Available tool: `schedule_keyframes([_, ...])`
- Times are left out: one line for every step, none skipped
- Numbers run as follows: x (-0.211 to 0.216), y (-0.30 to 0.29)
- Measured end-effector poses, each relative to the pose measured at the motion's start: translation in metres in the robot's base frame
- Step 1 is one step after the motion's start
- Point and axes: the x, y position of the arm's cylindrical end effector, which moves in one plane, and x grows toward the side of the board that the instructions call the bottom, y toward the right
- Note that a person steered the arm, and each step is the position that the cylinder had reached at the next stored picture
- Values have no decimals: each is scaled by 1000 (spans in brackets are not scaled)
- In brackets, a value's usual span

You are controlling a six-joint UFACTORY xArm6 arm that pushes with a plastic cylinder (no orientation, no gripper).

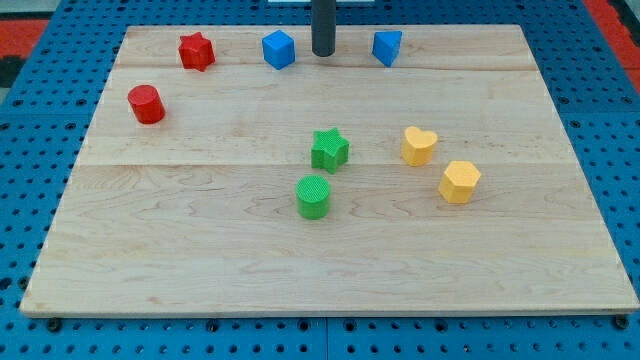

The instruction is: Slightly move the blue cube closer to the red star

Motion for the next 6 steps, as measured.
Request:
schedule_keyframes([0, 0])
schedule_keyframes([0, -10])
schedule_keyframes([0, -43])
schedule_keyframes([-6, -43])
schedule_keyframes([-33, -44])
schedule_keyframes([-35, -74])
